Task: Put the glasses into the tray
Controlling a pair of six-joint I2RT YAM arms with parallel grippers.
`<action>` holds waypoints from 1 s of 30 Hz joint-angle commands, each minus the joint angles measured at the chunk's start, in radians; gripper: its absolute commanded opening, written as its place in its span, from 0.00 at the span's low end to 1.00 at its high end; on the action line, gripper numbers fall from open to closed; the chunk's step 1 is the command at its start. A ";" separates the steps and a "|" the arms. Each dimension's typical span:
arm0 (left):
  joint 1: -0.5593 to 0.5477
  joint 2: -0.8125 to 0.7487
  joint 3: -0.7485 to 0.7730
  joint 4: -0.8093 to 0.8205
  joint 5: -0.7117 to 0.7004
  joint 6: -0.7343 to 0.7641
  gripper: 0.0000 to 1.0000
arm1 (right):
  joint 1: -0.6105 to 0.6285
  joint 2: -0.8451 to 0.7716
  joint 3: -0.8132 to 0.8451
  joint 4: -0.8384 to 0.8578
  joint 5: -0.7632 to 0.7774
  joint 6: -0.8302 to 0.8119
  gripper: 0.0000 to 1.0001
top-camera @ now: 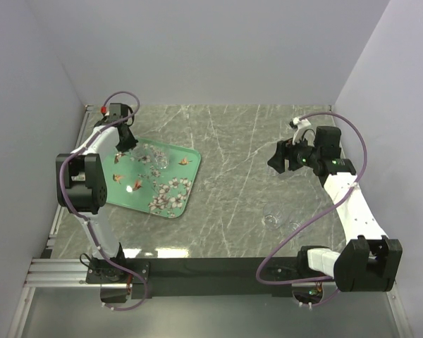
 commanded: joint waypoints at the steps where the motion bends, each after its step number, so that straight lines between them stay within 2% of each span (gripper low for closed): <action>1: 0.002 -0.020 0.030 0.004 0.031 0.019 0.24 | -0.002 -0.003 0.046 0.002 0.000 -0.022 0.78; 3: 0.002 -0.034 0.022 0.007 0.042 0.021 0.34 | -0.004 -0.005 0.051 -0.006 0.001 -0.030 0.78; 6: 0.002 -0.068 -0.007 0.012 0.050 0.024 0.41 | -0.004 -0.003 0.057 -0.007 0.001 -0.033 0.78; 20: 0.002 -0.373 -0.143 0.019 0.126 0.036 0.65 | -0.004 0.034 0.102 -0.021 0.021 -0.042 0.78; 25: 0.002 -0.527 -0.229 0.015 0.134 0.036 0.75 | -0.004 0.067 0.132 -0.026 0.101 -0.016 0.78; 30: 0.002 -0.666 -0.321 0.022 0.180 0.054 0.83 | -0.004 0.175 0.210 -0.104 0.159 -0.016 0.77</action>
